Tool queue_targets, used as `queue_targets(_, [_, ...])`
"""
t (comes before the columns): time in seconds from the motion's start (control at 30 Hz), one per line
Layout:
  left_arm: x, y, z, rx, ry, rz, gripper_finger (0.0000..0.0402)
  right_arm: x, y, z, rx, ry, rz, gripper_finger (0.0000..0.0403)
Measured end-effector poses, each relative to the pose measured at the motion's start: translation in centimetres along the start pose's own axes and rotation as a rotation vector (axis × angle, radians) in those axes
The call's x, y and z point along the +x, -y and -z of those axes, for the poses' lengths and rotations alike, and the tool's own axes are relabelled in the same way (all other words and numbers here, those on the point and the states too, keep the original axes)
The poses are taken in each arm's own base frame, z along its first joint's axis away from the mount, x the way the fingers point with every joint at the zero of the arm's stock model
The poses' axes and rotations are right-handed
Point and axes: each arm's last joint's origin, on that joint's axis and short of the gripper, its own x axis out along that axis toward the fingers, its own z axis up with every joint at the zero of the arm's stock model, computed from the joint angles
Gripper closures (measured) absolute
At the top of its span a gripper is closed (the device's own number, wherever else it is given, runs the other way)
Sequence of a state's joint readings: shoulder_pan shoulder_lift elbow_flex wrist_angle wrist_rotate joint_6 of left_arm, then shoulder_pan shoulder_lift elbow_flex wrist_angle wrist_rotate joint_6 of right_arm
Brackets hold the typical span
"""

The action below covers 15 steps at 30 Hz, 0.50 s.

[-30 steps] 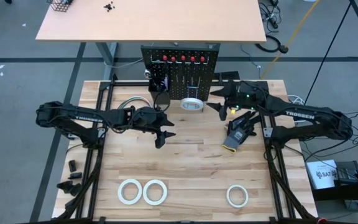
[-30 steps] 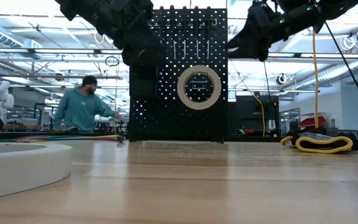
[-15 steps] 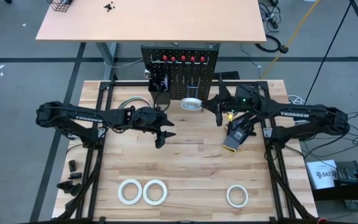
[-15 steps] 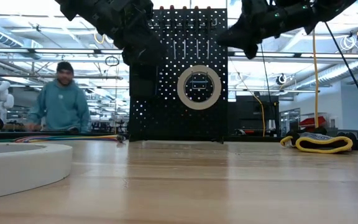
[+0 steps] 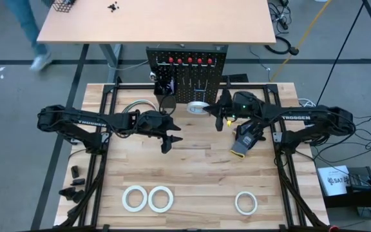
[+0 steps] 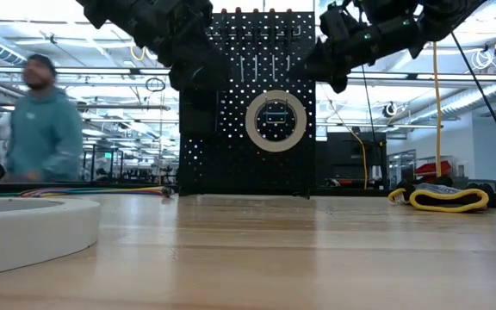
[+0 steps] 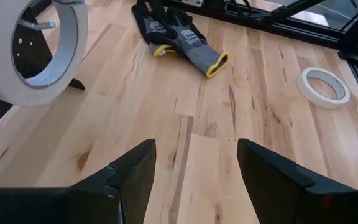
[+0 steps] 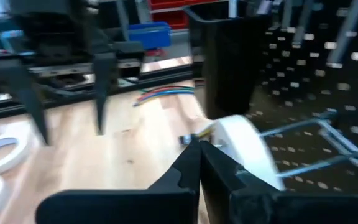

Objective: Hang tools onto peg board
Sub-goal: Hang the white tape on the peg board

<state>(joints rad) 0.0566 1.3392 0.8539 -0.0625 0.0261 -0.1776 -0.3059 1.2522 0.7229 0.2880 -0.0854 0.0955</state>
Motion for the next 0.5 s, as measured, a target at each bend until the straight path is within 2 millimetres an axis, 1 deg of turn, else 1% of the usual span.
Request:
queue_targets(0.13, [0.0, 0.0, 0.0, 0.000, 0.005, 0.001, 0.0173, 0.4, 0.0, -0.7, -0.017, -0.020, 0.030, 0.0402])
queue_targets(0.23, [0.0, 0.0, -0.1, 0.000, 0.007, 0.001, 0.0173, 1.2, 0.0, -1.4, -0.049, -0.079, 0.039, 0.0402])
queue_targets(0.37, [0.0, 0.0, -0.2, 0.000, 0.017, 0.003, 0.0173, 2.1, 0.0, -1.6, -0.075, -0.127, 0.037, 0.0403])
queue_targets(0.5, [0.0, 0.0, -0.2, -0.009, 0.021, 0.004, 0.0173, 2.3, 0.0, -1.7, -0.082, -0.130, 0.035, 0.0403])
